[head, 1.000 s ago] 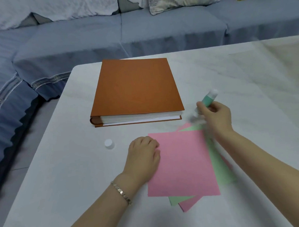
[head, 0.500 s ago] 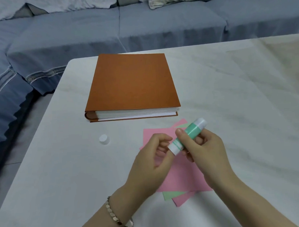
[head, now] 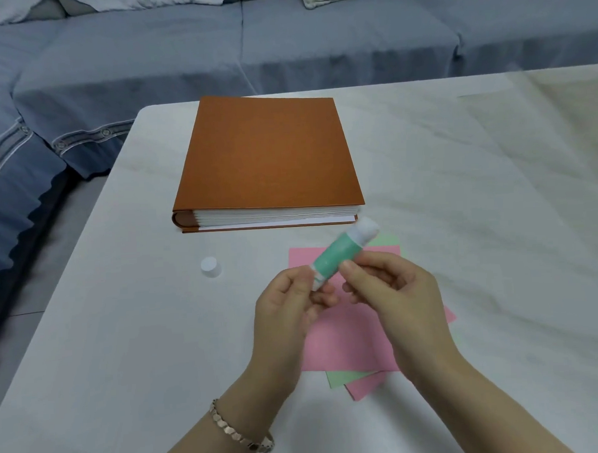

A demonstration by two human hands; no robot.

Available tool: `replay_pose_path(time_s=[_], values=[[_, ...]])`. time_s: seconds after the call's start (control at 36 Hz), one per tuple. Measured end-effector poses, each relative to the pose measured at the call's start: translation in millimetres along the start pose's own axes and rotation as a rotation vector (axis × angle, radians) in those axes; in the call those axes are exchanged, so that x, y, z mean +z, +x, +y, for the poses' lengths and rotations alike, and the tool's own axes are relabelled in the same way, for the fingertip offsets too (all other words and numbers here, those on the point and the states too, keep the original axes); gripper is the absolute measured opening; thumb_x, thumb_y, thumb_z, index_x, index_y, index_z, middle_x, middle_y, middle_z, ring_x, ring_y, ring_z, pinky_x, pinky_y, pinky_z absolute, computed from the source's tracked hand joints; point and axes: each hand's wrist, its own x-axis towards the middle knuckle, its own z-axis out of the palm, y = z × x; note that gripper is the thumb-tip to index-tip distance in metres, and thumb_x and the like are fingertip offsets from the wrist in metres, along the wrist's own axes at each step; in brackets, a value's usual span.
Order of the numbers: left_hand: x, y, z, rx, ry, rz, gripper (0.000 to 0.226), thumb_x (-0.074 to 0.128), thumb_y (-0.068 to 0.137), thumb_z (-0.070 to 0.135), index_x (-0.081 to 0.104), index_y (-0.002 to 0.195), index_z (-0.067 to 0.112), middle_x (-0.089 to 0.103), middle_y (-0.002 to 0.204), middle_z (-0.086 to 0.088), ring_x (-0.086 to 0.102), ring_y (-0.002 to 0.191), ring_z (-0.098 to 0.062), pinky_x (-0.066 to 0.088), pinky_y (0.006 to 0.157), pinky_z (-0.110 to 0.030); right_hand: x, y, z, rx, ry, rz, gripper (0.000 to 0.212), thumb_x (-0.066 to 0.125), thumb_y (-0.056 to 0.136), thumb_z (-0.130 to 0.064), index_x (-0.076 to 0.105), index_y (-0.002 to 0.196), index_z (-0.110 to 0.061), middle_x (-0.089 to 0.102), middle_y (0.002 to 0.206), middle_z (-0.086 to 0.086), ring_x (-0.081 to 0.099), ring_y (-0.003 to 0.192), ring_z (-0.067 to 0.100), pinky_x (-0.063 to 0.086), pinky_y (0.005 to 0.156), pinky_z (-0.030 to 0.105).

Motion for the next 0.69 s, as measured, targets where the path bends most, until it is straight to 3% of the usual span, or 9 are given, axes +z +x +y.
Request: replay_pose_path(time_s=[0.14,0.25,0.31,0.39,0.5,0.58,0.69], values=[[-4.5,-1.9,-0.2,-0.023,-0.101,-0.025,0.022,0.056,0.074,0.019,0.056,0.084,-0.001,0.066,0.069,-0.009,0.064,0.064,-0.017,0.053,0.064,-0.023,4.9,-5.0,-2.4,0.020,0.003,-0.047,0.026,0.073,0.073,-0.002,0.065,0.094,-0.015,0.072,0.077,-0.004,0.065,0.061,0.002,0.049,0.060,0.011],[-9.6,-4.5,-4.9,-0.017,-0.032,-0.060,0.018,0.072,0.078,0.016,0.062,0.086,0.004,0.070,0.083,-0.016,0.068,0.080,-0.026,0.054,0.073,-0.027,7.2,-8.1,-1.8,0.008,-0.037,-0.038,0.020,0.077,0.069,-0.006,0.065,0.085,-0.010,0.066,0.058,-0.003,0.058,0.050,0.003,0.046,0.055,0.011],[-11.9,-4.3,-6.8,0.009,0.032,-0.083,0.018,0.076,0.067,0.023,0.068,0.081,0.014,0.070,0.085,-0.016,0.068,0.083,-0.027,0.054,0.078,-0.030,5.7,-7.3,0.0,-0.002,-0.033,0.020,0.015,0.077,0.069,-0.009,0.065,0.078,-0.005,0.061,0.055,0.003,0.053,0.048,0.009,0.045,0.051,0.014],[-13.4,-5.2,-6.9,0.012,0.091,-0.113,0.023,0.074,0.061,0.031,0.070,0.079,0.018,0.070,0.081,-0.012,0.067,0.078,-0.024,0.053,0.079,-0.030,4.1,-5.9,3.1,-0.035,-0.089,0.088,0.022,0.078,0.068,-0.018,0.062,0.070,-0.002,0.052,0.056,0.013,0.048,0.051,0.016,0.042,0.050,0.020],[-11.0,-7.5,-3.7,-0.047,0.021,-0.139,0.015,0.065,0.072,0.014,0.065,0.084,0.006,0.063,0.068,-0.009,0.059,0.061,-0.018,0.053,0.066,-0.027,3.0,-6.1,2.7,-0.039,-0.079,0.074,0.022,0.078,0.068,-0.015,0.061,0.067,-0.002,0.043,0.053,0.009,0.041,0.050,0.016,0.038,0.048,0.019],[-6.4,-9.5,-1.4,-0.115,-0.056,-0.148,0.021,0.055,0.076,0.016,0.057,0.087,-0.002,0.054,0.061,-0.006,0.051,0.053,-0.016,0.051,0.056,-0.025,1.5,-7.0,0.6,-0.047,-0.057,0.027,0.015,0.080,0.067,-0.010,0.065,0.066,-0.012,0.049,0.049,-0.001,0.043,0.050,0.012,0.041,0.050,0.019],[-0.1,-9.8,5.6,-0.232,-0.088,-0.155,0.023,0.061,0.084,0.025,0.060,0.073,0.005,0.043,0.056,-0.004,0.042,0.046,-0.011,0.048,0.046,-0.025,-0.4,-8.0,-1.2,-0.088,-0.071,-0.021,0.018,0.081,0.063,-0.005,0.069,0.068,-0.017,0.068,0.065,0.005,0.059,0.062,0.015,0.050,0.061,0.022]])
